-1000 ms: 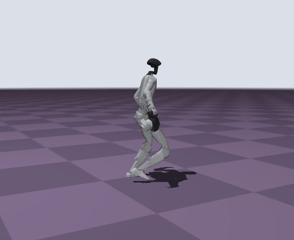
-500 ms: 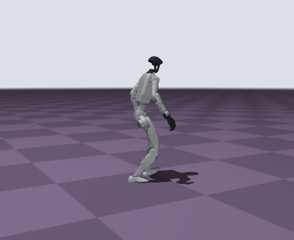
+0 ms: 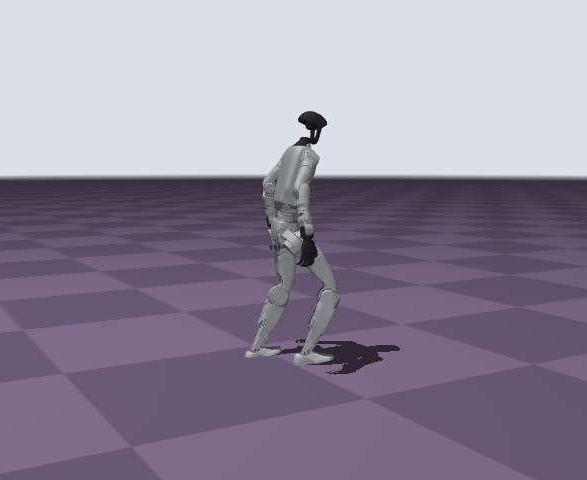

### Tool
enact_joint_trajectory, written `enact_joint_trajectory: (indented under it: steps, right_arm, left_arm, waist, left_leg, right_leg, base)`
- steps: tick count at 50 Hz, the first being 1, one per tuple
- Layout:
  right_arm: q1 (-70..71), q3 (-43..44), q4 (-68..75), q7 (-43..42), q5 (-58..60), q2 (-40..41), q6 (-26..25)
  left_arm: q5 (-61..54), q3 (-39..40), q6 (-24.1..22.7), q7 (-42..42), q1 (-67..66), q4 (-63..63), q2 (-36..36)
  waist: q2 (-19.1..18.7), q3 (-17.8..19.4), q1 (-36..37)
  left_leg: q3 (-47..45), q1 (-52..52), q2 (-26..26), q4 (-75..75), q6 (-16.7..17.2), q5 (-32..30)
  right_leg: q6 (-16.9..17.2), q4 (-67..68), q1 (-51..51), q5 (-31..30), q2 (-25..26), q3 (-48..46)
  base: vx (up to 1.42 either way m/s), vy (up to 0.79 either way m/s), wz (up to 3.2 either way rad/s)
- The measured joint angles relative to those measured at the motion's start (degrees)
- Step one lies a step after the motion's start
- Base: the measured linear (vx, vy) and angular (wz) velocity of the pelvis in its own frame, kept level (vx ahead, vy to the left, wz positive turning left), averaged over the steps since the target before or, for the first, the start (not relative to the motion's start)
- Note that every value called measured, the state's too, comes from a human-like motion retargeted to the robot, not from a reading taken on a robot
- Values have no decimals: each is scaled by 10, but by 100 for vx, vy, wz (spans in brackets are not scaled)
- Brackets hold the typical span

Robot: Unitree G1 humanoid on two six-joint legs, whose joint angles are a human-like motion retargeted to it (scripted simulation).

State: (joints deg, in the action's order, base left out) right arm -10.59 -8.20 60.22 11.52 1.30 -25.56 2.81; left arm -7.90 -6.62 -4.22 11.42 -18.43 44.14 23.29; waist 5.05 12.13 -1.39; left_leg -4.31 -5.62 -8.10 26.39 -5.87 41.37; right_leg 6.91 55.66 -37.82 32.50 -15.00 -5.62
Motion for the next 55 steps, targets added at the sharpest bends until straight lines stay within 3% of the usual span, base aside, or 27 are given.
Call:
enact_joint_trajectory:
  steps: [6, 11, 15, 18, 21, 25, 30, 38, 40, 55]
  right_arm:
    - [9, 11, -23, -12, -30, -5, 4]
    - [25, 5, -32, -24, -59, -3, 4]
    - [46, -12, -32, -35, -81, 2, 4]
    - [73, -29, -23, -42, -95, 7, 2]
    - [85, -42, -13, -42, -97, 16, 1]
    - [88, -54, -3, -27, -87, 31, 2]
    - [90, -69, 16, -14, -56, 45, 5]
    - [90, -84, 53, -14, -5, 62, 3]
    - [97, -86, 68, -12, 12, 67, 5]
    - [81, -148, 79, 8, 105, 80, 18]
  left_arm:
    - [-15, 9, -16, -19, 7, -40, 4]
    - [-45, 21, -21, -37, 4, -76, 1]
    - [-69, 19, -21, -39, -3, -98, -2]
    - [-77, 4, -11, -18, -2, -101, -9]
    - [-70, -21, -5, 10, -1, -83, -21]
    - [-43, -54, 1, 43, -1, -51, -37]
    - [9, -88, 2, 66, -4, -21, -48]
    - [69, -108, -8, 61, -5, 10, -46]
    - [85, -107, -15, 59, -1, 21, -43]
    - [174, -160, -34, 89, -48, 45, -37]
  waist:
    - [4, 0, 13]
    - [19, 12, 22]
    - [-4, 24, 37]
    - [-31, 15, 52]
    - [-35, 0, 63]
    - [-21, -24, 57]
    - [-20, -46, 38]
    - [-18, -68, 21]
    - [-16, -68, 22]
    - [6, -48, 25]
  left_leg:
    - [25, 31, 5, 3, 4, 30]
    - [12, 32, 23, 101, 20, 57]
    - [-21, -36, 114, 332, 55, 39]
    - [-55, -111, 208, 447, 48, 42]
    - [-96, -152, 245, 436, 36, 62]
    - [-155, -153, 225, 291, 30, 56]
    - [-213, -69, 189, 123, 39, 3]
    - [-255, 19, 157, 42, 45, -19]
    - [-264, 75, 119, -70, 39, -62]
    - [-269, 136, 67, -169, 38, -110]
  right_leg:
    - [26, -81, -4, -49, 3, 1]
    - [8, -31, 19, -38, -6, -12]
    - [-32, 8, 44, 3, 31, -49]
    - [-55, -23, 64, 6, 79, -85]
    - [-54, -65, 89, 1, 98, -98]
    - [-37, -124, 130, -6, 95, -96]
    - [-20, -183, 198, -5, 100, -84]
    - [-7, -190, 240, 11, 84, -60]
    - [-3, -250, 276, -8, 87, -56]
    - [13, -240, 281, -13, 70, -2]
  base:
    - [39, -11, 32]
    - [31, -22, 37]
    - [24, -24, 10]
    - [23, -21, -8]
    - [28, -15, -10]
    - [31, -7, -1]
    - [30, 0, -19]
    - [17, 2, -24]
    - [15, 5, -23]
    - [1, 1, -6]
